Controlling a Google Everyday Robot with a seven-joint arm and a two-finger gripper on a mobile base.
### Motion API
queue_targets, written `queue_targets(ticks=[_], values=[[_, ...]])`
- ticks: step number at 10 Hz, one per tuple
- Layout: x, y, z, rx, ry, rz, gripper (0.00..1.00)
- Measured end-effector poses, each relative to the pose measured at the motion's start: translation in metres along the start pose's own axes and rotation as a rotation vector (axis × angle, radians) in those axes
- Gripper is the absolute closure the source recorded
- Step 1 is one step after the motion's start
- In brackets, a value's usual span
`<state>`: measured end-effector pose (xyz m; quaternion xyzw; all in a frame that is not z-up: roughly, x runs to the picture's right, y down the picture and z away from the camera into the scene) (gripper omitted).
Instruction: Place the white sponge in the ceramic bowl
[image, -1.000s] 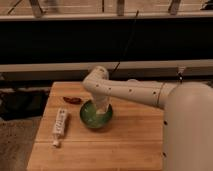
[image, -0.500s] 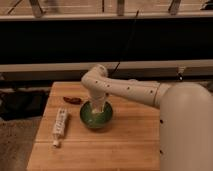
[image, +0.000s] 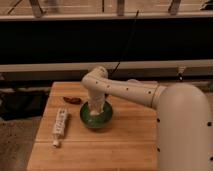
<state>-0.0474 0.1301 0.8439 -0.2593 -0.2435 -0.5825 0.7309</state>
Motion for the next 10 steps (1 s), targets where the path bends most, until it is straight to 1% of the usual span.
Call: queue_targets(ticks=[5,8,10], values=[[-0.0023,0.0028,0.0021,0.010,-0.003,-0.013,0.23],[-0.0014,0.0037,-0.0040,0.011,-0.004,-0.032,0.23],[-0.0004,0.0068,-0.0063,0.011,-0.004,-0.031,0.20]])
